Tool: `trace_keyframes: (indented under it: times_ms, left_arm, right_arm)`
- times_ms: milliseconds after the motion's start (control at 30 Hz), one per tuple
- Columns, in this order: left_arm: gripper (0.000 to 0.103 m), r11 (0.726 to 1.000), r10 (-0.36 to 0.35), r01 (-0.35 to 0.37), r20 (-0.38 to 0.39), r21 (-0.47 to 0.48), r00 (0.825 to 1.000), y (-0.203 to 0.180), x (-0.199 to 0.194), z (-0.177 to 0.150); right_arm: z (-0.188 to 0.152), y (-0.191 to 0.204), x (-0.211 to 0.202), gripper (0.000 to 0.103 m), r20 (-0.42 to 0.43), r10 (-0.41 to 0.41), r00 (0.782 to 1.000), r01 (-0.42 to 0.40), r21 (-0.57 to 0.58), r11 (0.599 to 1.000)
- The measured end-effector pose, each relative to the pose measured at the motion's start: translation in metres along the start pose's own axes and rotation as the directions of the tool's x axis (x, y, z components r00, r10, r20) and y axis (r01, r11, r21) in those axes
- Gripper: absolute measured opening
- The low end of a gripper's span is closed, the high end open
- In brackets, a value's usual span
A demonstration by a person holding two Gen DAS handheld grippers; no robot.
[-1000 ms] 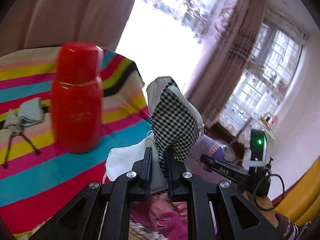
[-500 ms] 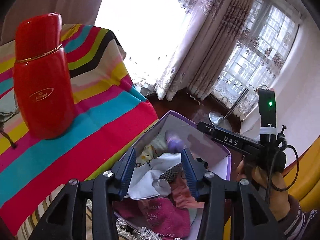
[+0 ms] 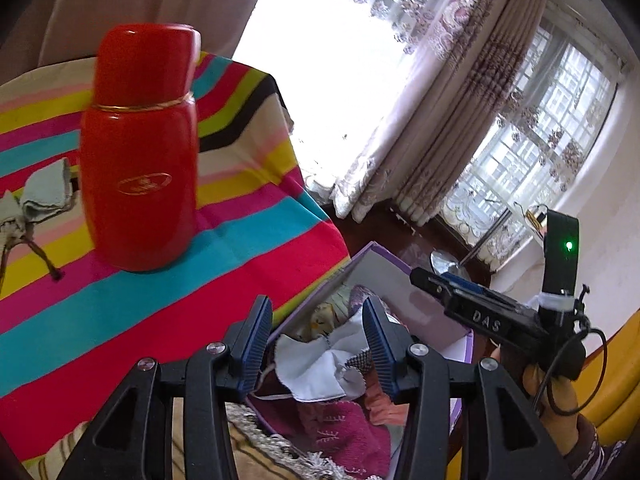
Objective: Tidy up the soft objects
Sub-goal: 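Carry both items into the white box and open both grippers, then move both grippers back over the two remaining cloths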
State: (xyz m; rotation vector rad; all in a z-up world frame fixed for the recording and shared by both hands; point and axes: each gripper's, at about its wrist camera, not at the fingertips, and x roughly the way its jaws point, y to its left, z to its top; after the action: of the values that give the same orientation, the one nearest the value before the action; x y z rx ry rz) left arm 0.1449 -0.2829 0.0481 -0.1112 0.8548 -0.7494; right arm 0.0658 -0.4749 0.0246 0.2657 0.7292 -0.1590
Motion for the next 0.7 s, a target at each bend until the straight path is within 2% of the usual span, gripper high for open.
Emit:
trace_keyframes:
  times_ms: [133,233,433,600,700]
  left_arm:
    - [0.049,0.999,0.023,-0.022,0.034,-0.031,0.999,0.017,-0.013,0.004]
    - [0.054,0.997,0.047,-0.043,0.065,-0.06,0.997,0.031,-0.025,0.006]
    - [0.056,0.983,0.129,-0.111,0.12,-0.146,0.984,0.072,-0.05,0.012]
    - [0.056,0.946,0.222,-0.179,0.138,-0.271,0.965,0.121,-0.071,0.011]
    - [0.056,0.91,0.278,-0.209,0.154,-0.357,0.948,0.155,-0.087,0.01]
  right_arm:
    - [-0.002,0.023,-0.004,0.064,0.006,0.033,0.999,-0.033,-0.059,0.998]
    - [-0.005,0.043,-0.009,0.068,0.015,0.063,0.998,-0.061,-0.119,0.991]
    - [-0.016,0.098,-0.019,0.069,0.007,0.162,0.987,-0.154,-0.26,0.953]
    - [-0.024,0.151,-0.021,0.069,-0.023,0.232,0.972,-0.225,-0.361,0.905]
    - [-0.026,0.185,-0.023,0.069,-0.035,0.274,0.961,-0.263,-0.418,0.869]
